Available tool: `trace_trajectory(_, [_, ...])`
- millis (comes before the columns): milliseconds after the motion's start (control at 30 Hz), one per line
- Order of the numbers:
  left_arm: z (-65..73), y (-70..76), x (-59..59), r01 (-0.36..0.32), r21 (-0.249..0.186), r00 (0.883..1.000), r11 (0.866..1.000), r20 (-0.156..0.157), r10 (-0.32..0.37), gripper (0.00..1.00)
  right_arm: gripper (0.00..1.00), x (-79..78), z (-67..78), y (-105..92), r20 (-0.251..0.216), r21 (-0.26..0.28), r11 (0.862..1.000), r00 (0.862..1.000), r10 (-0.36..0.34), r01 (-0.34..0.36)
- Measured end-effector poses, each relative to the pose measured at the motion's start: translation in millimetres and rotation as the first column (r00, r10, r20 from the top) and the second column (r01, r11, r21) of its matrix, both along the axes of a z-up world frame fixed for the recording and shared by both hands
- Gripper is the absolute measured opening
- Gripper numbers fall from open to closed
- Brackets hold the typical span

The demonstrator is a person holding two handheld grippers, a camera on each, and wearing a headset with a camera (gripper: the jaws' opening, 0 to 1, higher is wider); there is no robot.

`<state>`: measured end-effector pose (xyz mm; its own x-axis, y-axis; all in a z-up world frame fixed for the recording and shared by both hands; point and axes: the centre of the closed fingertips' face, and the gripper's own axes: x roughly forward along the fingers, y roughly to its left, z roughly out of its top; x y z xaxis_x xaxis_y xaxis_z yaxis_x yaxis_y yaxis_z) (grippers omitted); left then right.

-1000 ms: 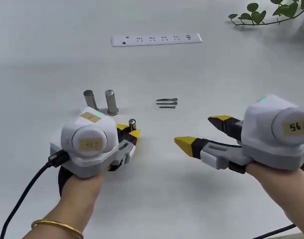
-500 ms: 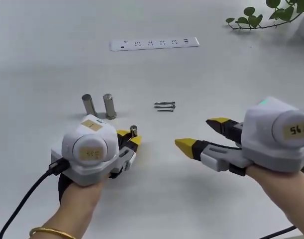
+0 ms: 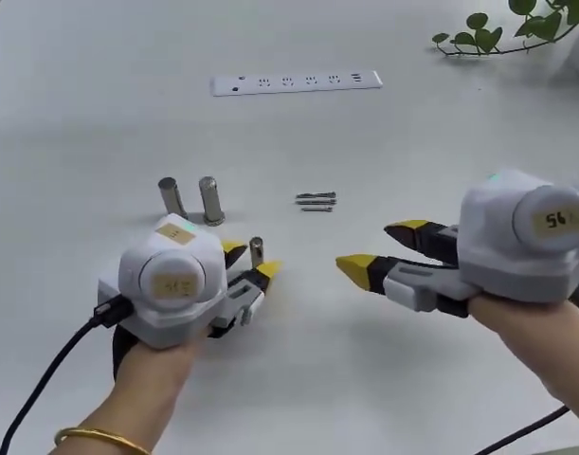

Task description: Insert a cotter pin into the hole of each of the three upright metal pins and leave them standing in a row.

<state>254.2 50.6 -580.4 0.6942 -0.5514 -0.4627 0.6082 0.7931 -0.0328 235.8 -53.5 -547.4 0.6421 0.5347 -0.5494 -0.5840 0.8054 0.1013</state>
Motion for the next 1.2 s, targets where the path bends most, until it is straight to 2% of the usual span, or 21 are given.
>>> trace_trajectory(133, [5.8, 3.9, -0.6, -0.005, -0.009, 1.000, 1.000, 0.007, 0.005, 0.34, 0.36, 8.2, -2.2, 2.1, -0.013, -0.013, 1.000, 1.000, 0.017, -0.017])
trace_trajectory(233, [5.2, 8.1, -3.1, -0.014, -0.010, 1.000, 1.000, -0.017, 0.014, 0.40, 0.35, 15.0, -3.3, 3.1, -0.023, -0.016, 1.000, 0.999, 0.024, -0.024])
trace_trajectory(300, [4.4, 13.1, -5.6, -0.022, -0.011, 0.999, 1.000, -0.025, 0.022, 0.39, 0.33, 25.7, -8.1, 0.5, -0.033, -0.047, 0.999, 0.999, 0.024, -0.026])
trace_trajectory(400, [5.6, 18.3, -9.9, -0.033, -0.010, 0.999, 0.999, -0.036, 0.032, 0.43, 0.33, 31.4, -12.0, 0.9, -0.042, -0.072, 0.997, 0.999, 0.035, -0.038])
trace_trajectory(500, [11.4, 22.5, -12.7, -0.040, -0.031, 0.999, 0.999, -0.036, 0.039, 0.48, 0.32, 40.9, -17.3, 0.9, -0.063, -0.088, 0.994, 0.996, 0.065, -0.070])
trace_trajectory(633, [18.7, 27.8, -13.7, -0.052, -0.050, 0.998, 0.997, -0.029, 0.050, 0.56, 0.31, 44.7, -21.0, 3.4, -0.099, -0.106, 0.987, 0.989, 0.108, -0.119])
trace_trajectory(700, [21.2, 29.9, -15.4, -0.051, -0.050, 0.998, 0.997, -0.026, 0.050, 0.58, 0.30, 46.4, -24.4, 5.5, -0.107, -0.126, 0.981, 0.985, 0.132, -0.145])
trace_trajectory(767, [22.2, 32.2, -17.7, -0.048, -0.042, 0.999, 0.998, -0.024, 0.047, 0.62, 0.28, 56.8, -28.5, 1.9, -0.121, -0.152, 0.973, 0.980, 0.158, -0.175])
trace_trajectory(833, [23.3, 34.6, -20.0, -0.049, -0.044, 0.998, 0.998, -0.028, 0.048, 0.63, 0.25, 58.5, -29.2, 4.8, -0.130, -0.153, 0.969, 0.976, 0.175, -0.194])
trace_trajectory(867, [23.1, 35.3, -21.2, -0.046, -0.041, 0.999, 0.998, -0.028, 0.045, 0.64, 0.25, 64.4, -30.9, 6.5, -0.142, -0.150, 0.966, 0.972, 0.188, -0.209])
trace_trajectory(967, [17.2, 39.0, -23.1, -0.029, -0.008, 0.999, 1.000, -0.033, 0.029, 0.67, 0.25, 70.9, -35.8, 7.8, -0.158, -0.179, 0.953, 0.963, 0.218, -0.245])
trace_trajectory(1033, [16.6, 41.2, -23.1, -0.027, 0.005, 0.999, 1.000, -0.020, 0.027, 0.67, 0.24, 74.3, -36.8, 10.4, -0.161, -0.190, 0.947, 0.960, 0.231, -0.260])
trace_trajectory(1200, [23.7, 39.8, -20.9, -0.028, -0.045, 1.000, 0.999, -0.013, 0.027, 0.71, 0.23, 77.3, -40.6, 16.6, -0.182, -0.202, 0.933, 0.948, 0.262, -0.297])
